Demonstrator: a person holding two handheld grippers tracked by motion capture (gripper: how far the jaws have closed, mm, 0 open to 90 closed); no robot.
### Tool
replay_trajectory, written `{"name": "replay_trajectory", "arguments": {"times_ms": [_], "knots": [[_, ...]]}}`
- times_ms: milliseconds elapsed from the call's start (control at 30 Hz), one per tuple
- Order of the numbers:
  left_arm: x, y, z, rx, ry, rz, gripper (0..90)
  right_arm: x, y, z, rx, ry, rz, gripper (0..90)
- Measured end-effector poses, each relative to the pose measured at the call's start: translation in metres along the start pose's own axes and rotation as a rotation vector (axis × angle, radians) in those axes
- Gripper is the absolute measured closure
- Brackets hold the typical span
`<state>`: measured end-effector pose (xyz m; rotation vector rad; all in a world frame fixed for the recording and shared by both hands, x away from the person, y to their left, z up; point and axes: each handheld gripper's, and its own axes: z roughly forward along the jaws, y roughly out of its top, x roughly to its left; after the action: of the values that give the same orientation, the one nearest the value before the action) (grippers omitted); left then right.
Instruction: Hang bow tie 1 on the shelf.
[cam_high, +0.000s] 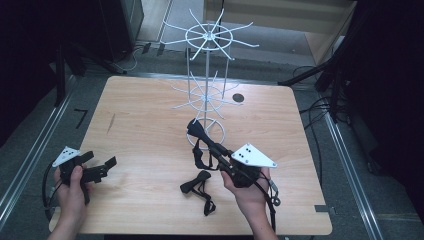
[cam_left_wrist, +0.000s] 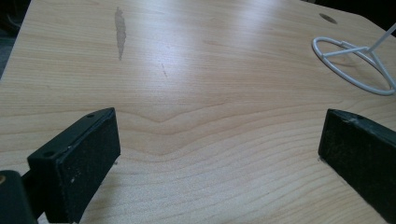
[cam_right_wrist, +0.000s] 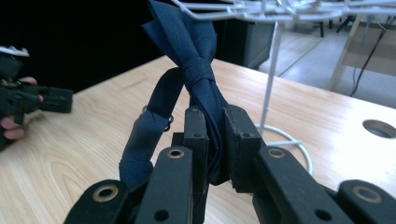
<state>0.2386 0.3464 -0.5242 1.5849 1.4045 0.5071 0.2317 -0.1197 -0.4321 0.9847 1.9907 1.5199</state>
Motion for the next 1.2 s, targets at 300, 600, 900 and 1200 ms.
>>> {"name": "replay_trajectory", "arguments": {"times_ms": [300, 600, 900, 1200], "knots": [[0.0, 0.0, 0.0, 0.001, 0.0, 0.0, 0.0, -0.015, -0.015, 0.005, 0.067, -0.038, 0.015, 81.0], [0.0, 0.0, 0.0, 0.002, 0.0, 0.001, 0.0, -0.02, -0.012, -0.001, 0.036, -0.055, 0.028, 81.0], [0.0, 0.0, 0.0, 0.002, 0.0, 0.002, 0.0, -0.019, -0.003, -0.01, -0.005, -0.059, 0.03, 81.0], [0.0, 0.0, 0.0, 0.003, 0.0, 0.004, 0.0, -0.017, 0.009, -0.019, -0.059, -0.055, 0.025, 81.0]]}}
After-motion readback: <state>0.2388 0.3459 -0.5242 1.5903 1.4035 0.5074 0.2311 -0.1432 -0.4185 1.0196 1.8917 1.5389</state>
